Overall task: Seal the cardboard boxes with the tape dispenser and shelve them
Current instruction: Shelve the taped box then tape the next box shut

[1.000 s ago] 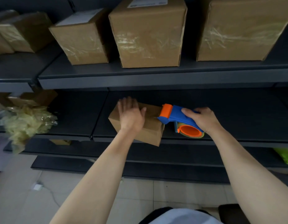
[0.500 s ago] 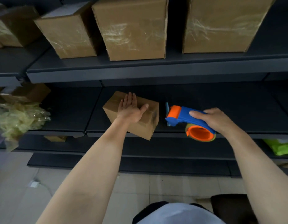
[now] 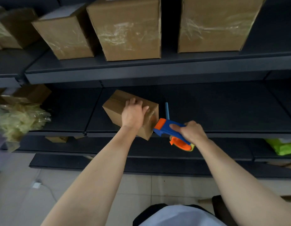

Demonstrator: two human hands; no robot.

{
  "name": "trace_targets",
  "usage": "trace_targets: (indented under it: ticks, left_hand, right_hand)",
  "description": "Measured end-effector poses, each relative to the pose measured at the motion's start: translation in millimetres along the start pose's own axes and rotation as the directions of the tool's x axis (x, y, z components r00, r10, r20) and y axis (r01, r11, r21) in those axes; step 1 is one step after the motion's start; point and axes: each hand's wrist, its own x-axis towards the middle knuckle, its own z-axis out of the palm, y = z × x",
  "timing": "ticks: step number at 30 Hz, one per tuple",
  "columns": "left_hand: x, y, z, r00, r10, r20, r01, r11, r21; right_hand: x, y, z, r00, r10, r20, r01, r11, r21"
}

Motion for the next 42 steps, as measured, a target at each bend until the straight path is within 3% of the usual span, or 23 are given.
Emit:
trace_targets:
  ticks: [4, 10, 15, 21, 25, 29, 33, 37, 42]
  left_hand:
    - [-4.7, 0.6, -0.9, 0.989, -0.061, 0.132, 0.071, 0.995, -0.067]
    - [-0.1, 4.0, -3.6, 0.974, -0.083, 0.210, 0.096, 0.994, -0.048]
    - [-2.0, 17.1, 1.2, 0.974, -0.083, 0.209, 0.068, 0.995, 0.078]
    - [-7.8, 21.5, 1.1, 0.978, -0.071, 0.197, 0.052, 0.994, 0.099]
    - [-6.2, 20.8, -6.8, 0.979, -0.023, 0.201, 0.021, 1.000, 0.014]
    - [-0.5, 9.5, -32.9, 0.987, -0.036, 0.157, 0.074, 0.968, -0.241]
    - [5.9, -4.0, -58.8, 0.971, -0.063, 0.233, 0.163, 0.883, -0.441]
    - [4.7, -20.6, -80.4, 0.960, -0.060, 0.273, 0.228, 0.733, -0.641]
    - [6.2, -38.3, -88.3, 0.925, -0.092, 0.368, 0.333, 0.660, -0.673]
  right_hand:
    - [3.0, -11.7, 0.1, 0.998, 0.004, -0.067, -0.006, 0.999, -0.032]
    - [4.8, -7.5, -19.7, 0.998, 0.063, 0.007, -0.063, 0.998, -0.021]
    - [2.6, -12.1, -1.9, 0.996, 0.084, 0.008, -0.084, 0.996, 0.003]
    - [-3.5, -20.2, 11.4, 0.993, 0.092, -0.075, -0.092, 0.996, 0.013]
    - [-9.8, -21.5, 1.4, 0.996, 0.074, -0.048, -0.073, 0.997, 0.022]
    - [-21.0, -35.4, -25.2, 0.997, 0.010, -0.071, -0.007, 0.999, 0.047]
    - [-40.8, -57.9, -46.1, 0.988, -0.081, -0.128, 0.075, 0.996, -0.049]
    - [-64.0, -81.7, -66.8, 0.973, -0.142, -0.181, 0.119, 0.984, -0.136]
    - [-80.3, -108.3, -68.5, 0.956, -0.205, -0.212, 0.165, 0.968, -0.190]
